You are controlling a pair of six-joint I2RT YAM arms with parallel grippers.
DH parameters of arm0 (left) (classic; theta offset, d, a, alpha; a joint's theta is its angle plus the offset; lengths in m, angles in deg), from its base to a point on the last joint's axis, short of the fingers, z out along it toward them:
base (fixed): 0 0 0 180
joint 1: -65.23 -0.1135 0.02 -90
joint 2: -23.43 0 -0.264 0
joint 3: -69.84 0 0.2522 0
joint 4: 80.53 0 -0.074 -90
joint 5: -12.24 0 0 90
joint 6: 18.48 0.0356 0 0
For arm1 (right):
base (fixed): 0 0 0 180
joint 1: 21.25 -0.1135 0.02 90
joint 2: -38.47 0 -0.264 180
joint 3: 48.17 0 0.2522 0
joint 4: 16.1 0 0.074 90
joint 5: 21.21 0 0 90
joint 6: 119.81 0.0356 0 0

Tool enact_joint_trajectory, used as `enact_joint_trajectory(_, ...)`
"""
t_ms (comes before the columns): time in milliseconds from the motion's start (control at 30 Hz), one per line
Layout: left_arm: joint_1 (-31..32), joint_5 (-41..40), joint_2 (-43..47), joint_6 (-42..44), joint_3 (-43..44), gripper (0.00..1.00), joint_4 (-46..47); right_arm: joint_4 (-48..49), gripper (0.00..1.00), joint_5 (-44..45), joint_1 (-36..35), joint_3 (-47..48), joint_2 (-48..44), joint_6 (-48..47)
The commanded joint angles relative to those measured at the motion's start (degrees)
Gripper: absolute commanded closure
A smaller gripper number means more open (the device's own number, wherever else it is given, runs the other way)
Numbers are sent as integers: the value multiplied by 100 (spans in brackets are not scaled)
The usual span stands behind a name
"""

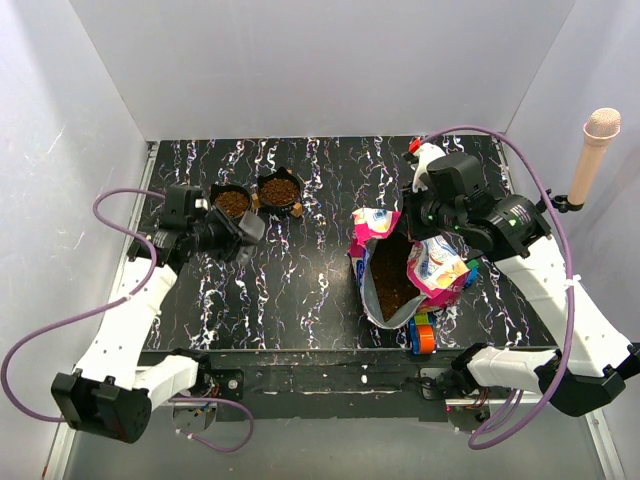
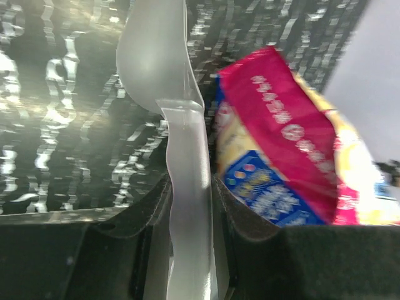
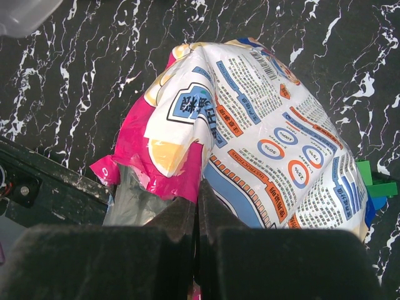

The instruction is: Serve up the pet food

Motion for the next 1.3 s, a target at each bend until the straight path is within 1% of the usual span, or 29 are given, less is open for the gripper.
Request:
enact_joint_trajectory(0,-49,-679,238,1552,-638,100,18,851,99,-191,1,229,-464,126)
enact_joint_trajectory(100,-49,-899,316,2238,-1041,100,140,799,99,-192,1,255,-490,144)
enact_joint_trajectory(167,-49,-873,474,2555,-1401,100,534,763,99,-165,1,273,-499,144)
enact_joint_trajectory(233,-49,-812,598,2671,-1735,100,965,755,99,-156,1,255,-525,144)
enact_joint_trajectory(367,-49,-855,528,2251,-2105,100,1336,675,99,-121,1,255,-569,152)
enact_joint_trajectory(467,-49,-811,536,1846,-2378,100,1301,658,99,-86,9,220,-587,152)
enact_joint_trajectory(500,-49,-916,580,1697,-2431,100,1179,667,99,-77,1,194,-587,170)
enact_joint_trajectory(567,-49,-1293,685,1363,-2431,85,740,702,99,-86,1,133,-587,161)
enact_joint_trajectory(600,-49,-1390,755,1222,-2431,71,582,710,99,-77,1,124,-570,152)
enact_joint_trajectory(633,-49,-1444,808,1099,-2405,53,467,719,99,-51,-8,132,-543,135)
enact_joint_trajectory(667,-49,-1522,835,985,-2344,44,335,728,99,-34,1,158,-517,117)
enact_joint_trajectory(700,-49,-1680,844,879,-2248,41,99,737,99,-16,1,194,-491,91)
enact_joint_trajectory(733,-49,-1916,861,800,-2142,39,-60,746,99,-7,1,246,-455,65)
enact_joint_trajectory(767,-49,-1980,844,747,-1985,38,-235,763,99,10,1,299,-420,47)
enact_joint_trajectory(933,-49,-1928,598,719,-1282,27,-624,755,99,11,1,536,-236,38)
enact_joint_trajectory(967,-58,-1771,537,798,-1141,26,-580,746,99,11,1,580,-192,47)
enact_joint_trajectory(1033,-49,-1140,467,904,-894,25,-396,728,99,37,1,659,-122,91)
enact_joint_trajectory(1133,108,-146,370,852,-718,27,-45,728,99,90,1,791,10,222)
enact_joint_trajectory(1200,459,145,369,668,-595,27,201,649,99,125,9,1045,177,336)
enact_joint_trajectory(1233,704,242,378,554,-542,25,376,614,99,116,9,1194,265,389)
enact_joint_trajectory(1267,1089,313,378,448,-463,23,587,588,99,133,18,1379,387,442)
